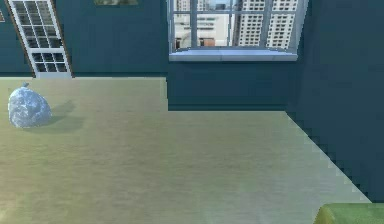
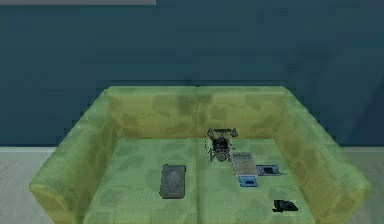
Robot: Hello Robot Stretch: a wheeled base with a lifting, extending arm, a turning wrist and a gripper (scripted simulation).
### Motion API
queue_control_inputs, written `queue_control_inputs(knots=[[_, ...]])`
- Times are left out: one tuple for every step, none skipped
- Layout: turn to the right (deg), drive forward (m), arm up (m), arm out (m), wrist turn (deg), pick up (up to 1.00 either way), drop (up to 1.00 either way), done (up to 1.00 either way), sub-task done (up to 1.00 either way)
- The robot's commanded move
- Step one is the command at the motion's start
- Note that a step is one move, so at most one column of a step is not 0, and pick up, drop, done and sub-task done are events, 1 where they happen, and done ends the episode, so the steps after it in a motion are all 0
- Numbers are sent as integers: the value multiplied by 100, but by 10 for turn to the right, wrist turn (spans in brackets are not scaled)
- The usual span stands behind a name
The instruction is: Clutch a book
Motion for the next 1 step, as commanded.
queue_control_inputs(knots=[[0,0,50,0,0,0,0,0,0]])
